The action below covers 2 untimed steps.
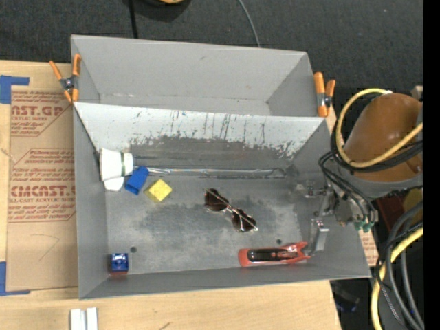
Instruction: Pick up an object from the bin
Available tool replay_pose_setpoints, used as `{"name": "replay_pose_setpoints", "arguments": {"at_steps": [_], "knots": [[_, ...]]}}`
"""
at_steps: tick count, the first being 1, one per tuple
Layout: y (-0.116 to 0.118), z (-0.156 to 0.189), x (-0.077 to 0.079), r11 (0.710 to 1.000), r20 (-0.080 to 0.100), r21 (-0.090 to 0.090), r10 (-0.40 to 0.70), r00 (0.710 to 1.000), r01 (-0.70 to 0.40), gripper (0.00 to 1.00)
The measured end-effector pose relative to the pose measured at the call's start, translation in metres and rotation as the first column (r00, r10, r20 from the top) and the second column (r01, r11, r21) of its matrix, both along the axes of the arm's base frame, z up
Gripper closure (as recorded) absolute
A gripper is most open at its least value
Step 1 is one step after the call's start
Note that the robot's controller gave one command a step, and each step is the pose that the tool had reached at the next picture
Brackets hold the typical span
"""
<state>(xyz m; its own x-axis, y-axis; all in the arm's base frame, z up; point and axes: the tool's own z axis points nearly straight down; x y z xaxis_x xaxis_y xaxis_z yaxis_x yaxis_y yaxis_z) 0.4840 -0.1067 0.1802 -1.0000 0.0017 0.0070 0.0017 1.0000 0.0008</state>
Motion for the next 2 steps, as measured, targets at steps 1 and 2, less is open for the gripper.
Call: {"name": "replay_pose_setpoints", "arguments": {"at_steps": [1, 2], "knots": [[0.001, 0.004, 0.002, 1.000, 0.008, -0.001, 0.002, 1.000, -0.002, 0.00], [0.003, -0.057, 0.000, 0.989, 0.006, -0.001, 0.147, 0.989, -0.147, 0.00]]}}
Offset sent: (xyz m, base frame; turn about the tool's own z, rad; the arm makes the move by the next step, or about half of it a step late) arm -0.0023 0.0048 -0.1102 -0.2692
